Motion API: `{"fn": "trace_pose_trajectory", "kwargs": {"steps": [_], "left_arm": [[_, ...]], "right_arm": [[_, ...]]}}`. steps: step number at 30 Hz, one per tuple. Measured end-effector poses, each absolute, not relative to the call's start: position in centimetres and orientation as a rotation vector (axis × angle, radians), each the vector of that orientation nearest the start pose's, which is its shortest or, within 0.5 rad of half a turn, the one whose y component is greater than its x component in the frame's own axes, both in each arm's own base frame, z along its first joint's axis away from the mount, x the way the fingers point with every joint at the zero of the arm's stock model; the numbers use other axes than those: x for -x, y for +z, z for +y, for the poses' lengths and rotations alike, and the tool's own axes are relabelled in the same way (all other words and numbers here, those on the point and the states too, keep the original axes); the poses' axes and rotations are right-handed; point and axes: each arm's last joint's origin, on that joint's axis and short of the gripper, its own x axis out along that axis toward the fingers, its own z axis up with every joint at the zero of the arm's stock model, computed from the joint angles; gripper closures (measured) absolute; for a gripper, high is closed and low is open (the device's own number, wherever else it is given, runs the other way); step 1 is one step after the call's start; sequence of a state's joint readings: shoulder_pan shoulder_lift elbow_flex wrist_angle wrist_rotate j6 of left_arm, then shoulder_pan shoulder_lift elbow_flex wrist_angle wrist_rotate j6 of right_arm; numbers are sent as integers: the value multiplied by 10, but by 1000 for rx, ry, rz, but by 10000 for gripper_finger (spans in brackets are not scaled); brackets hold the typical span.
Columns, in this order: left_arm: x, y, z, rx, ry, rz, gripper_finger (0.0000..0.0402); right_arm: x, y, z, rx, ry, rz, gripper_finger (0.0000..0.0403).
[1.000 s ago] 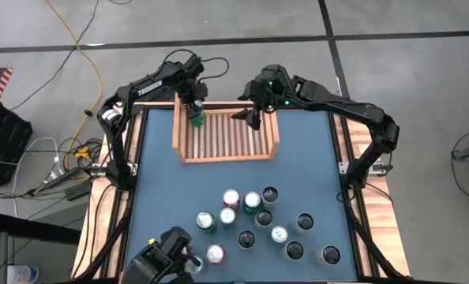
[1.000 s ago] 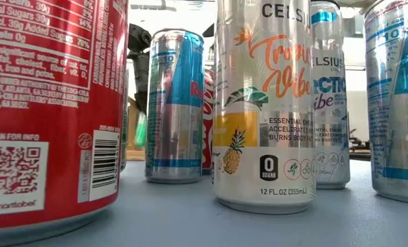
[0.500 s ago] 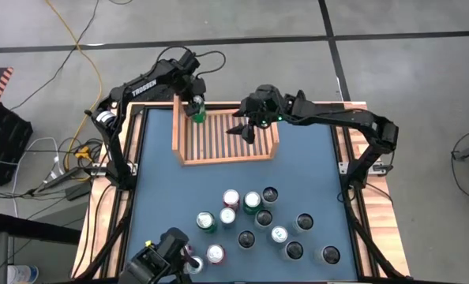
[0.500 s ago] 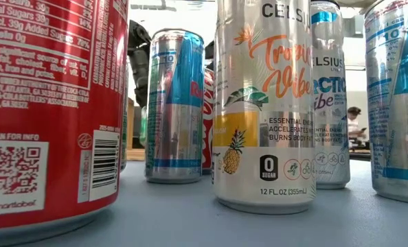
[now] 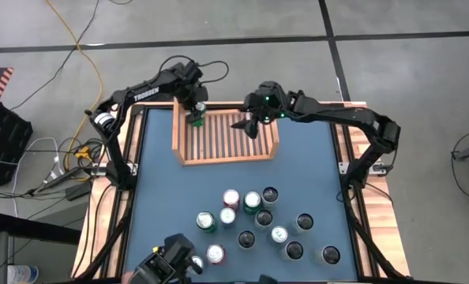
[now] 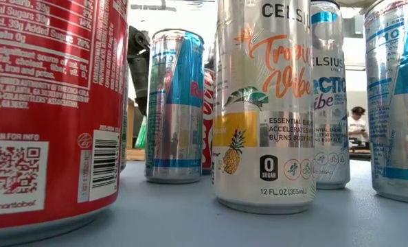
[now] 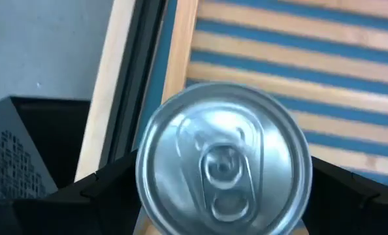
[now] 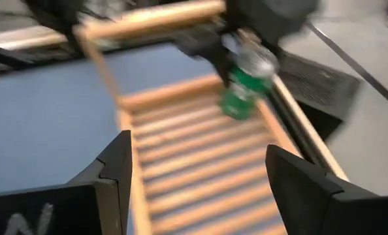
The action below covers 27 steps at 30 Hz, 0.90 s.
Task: Place canned beverage on shelf
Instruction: Adjust the green soda can on the shelf
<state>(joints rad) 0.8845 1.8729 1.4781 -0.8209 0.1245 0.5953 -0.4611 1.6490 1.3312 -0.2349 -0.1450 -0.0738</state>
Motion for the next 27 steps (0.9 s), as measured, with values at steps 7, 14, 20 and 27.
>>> {"fn": "trace_pose_trajectory", "kwargs": {"steps": [7,14,20,27], "left_arm": [[-249,227,295,54,321,1175,85],[-254,226,291,35,323,1188,85],[-258,226,290,15,341,1192,85],[-260,226,289,9,350,1187,85]], "right_arm": [[-317,275,-191,-59,-506,661,142],[-294,265,-207,-108,-611,819,142],[-289,263,-206,-99,-684,888,142],[-283,262,-206,-91,-745,942,142]]}}
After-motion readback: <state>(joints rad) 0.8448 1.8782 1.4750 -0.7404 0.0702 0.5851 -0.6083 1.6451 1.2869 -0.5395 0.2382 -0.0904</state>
